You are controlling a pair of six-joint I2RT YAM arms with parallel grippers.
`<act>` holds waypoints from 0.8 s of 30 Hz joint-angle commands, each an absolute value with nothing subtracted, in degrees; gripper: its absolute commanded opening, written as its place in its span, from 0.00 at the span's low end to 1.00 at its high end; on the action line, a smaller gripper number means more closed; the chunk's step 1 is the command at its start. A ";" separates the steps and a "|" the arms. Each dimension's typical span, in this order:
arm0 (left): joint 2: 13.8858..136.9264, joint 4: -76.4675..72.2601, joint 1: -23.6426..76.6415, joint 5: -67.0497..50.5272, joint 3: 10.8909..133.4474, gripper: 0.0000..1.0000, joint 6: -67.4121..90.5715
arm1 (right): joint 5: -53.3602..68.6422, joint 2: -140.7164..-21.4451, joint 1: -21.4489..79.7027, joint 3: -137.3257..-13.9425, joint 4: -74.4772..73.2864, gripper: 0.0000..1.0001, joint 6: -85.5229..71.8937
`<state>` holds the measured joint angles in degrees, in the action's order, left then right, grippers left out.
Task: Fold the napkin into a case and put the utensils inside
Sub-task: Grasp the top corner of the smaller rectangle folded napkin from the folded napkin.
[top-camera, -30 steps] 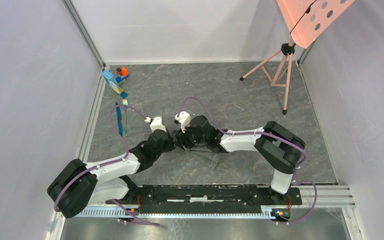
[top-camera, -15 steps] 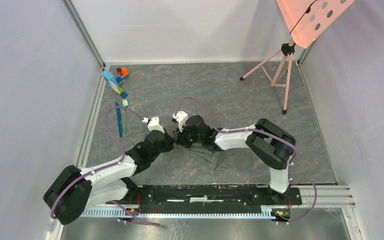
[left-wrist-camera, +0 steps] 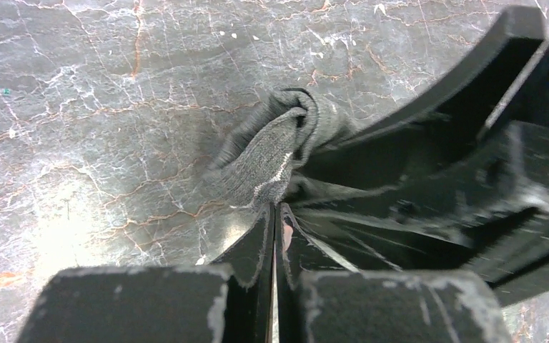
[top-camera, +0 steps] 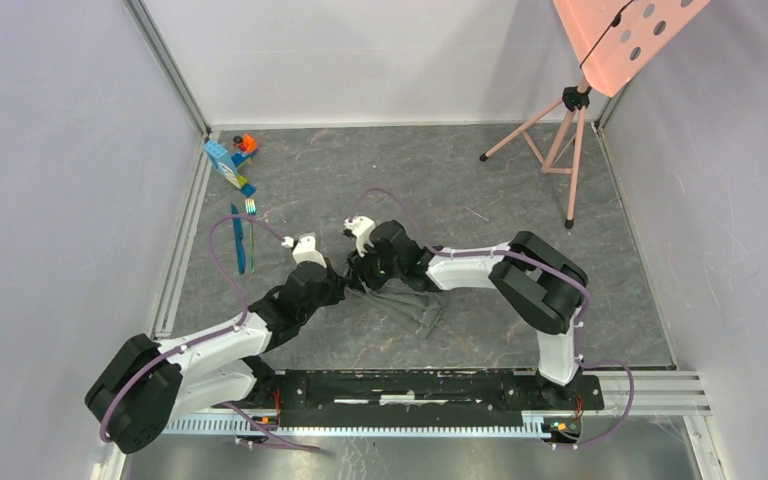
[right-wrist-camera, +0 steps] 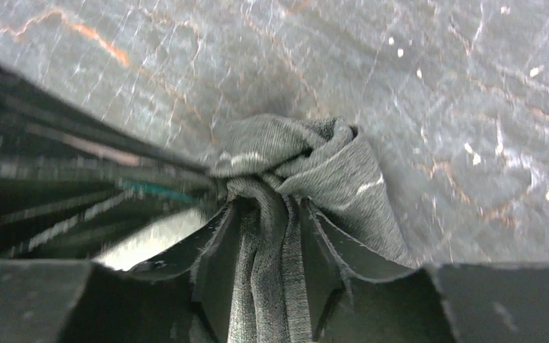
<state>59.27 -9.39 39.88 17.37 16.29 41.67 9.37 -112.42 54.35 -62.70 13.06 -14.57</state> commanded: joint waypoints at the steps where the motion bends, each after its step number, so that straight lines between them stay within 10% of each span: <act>1: 58.50 -12.12 39.44 17.00 15.73 0.02 42.83 | 16.87 -106.37 52.33 -58.32 11.66 0.44 -14.90; 9: 58.95 -12.12 39.02 16.48 15.96 0.02 42.14 | 18.90 -101.79 50.58 -56.27 12.93 0.49 -14.79; 24: 59.61 -11.13 39.05 14.23 19.03 0.02 41.73 | 22.98 -115.91 51.72 -63.34 22.94 0.15 -26.22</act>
<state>59.09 -9.47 39.24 15.29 16.10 41.63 21.02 -111.66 49.87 -60.51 17.45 -20.51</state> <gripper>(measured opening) 0.033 0.162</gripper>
